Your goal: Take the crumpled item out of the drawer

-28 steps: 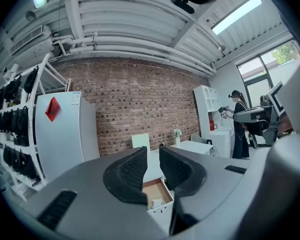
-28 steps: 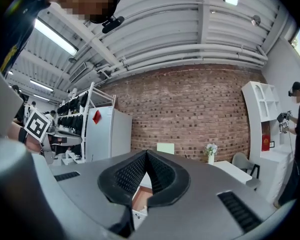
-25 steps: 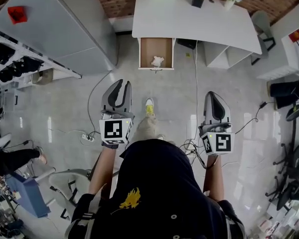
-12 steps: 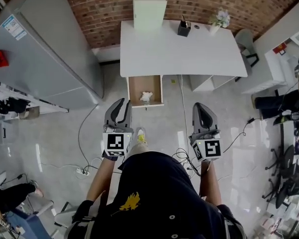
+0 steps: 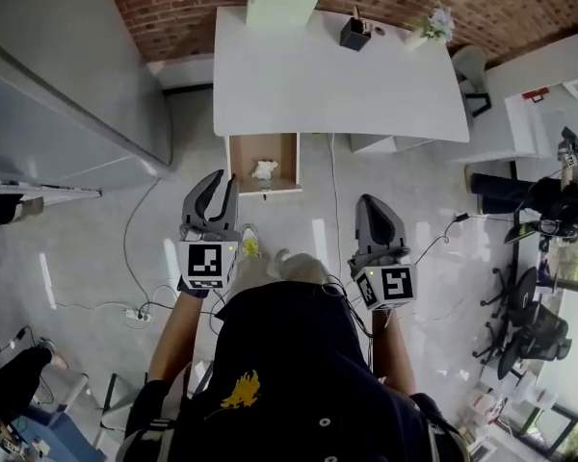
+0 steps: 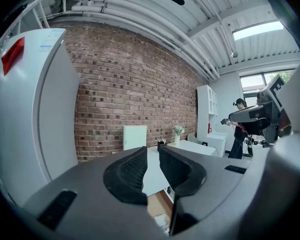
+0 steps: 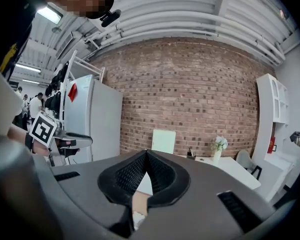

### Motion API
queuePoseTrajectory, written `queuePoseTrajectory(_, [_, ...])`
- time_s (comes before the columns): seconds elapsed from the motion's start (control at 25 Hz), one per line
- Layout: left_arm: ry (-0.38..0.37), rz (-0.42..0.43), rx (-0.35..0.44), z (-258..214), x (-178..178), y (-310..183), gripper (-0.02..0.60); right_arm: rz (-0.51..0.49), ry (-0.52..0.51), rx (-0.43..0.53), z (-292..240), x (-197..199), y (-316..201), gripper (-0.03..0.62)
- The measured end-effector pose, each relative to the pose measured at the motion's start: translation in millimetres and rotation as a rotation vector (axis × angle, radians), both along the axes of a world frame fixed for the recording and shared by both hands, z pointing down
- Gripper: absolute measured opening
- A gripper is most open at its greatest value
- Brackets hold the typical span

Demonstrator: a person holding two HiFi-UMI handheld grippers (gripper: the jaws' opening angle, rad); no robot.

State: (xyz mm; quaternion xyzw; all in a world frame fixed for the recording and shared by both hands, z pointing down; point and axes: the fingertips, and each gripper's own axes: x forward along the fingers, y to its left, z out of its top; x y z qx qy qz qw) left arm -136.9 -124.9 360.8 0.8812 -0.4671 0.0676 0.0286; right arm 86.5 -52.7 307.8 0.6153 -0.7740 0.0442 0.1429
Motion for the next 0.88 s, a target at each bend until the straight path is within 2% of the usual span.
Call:
queuePoseTrajectory(0.2, [-0.051, 0.0, -0.015, 22.7, 14.8, -16.0, 0.089, -0.008, -0.039, -0.084, 27.4, 4.7, -10.8, 0.026])
queuePoseTrajectory(0.32, [-0.069, -0.008, -0.045, 43.6, 25.3, -29.9, 0.089, -0.029, -0.059, -0.083, 39.7, 4.4, -21.0, 0.026])
queuePoseTrajectory(0.48, [-0.107, 0.008, -0.094, 78.9, 37.5, -52.2, 0.091, -0.069, -0.051, -0.128, 68.9, 6.0, -37.6, 0.026])
queuePoseTrajectory(0.64, [-0.167, 0.033, -0.192, 145.5, 55.7, -67.1, 0.091, -0.09, -0.034, -0.151, 100.5, 14.7, -68.2, 0.026])
queuePoseTrajectory(0.88, [-0.246, 0.062, -0.411, 275.7, 83.0, -59.9, 0.116, -0.085, -0.051, -0.208, 147.4, 38.5, -100.7, 0.026])
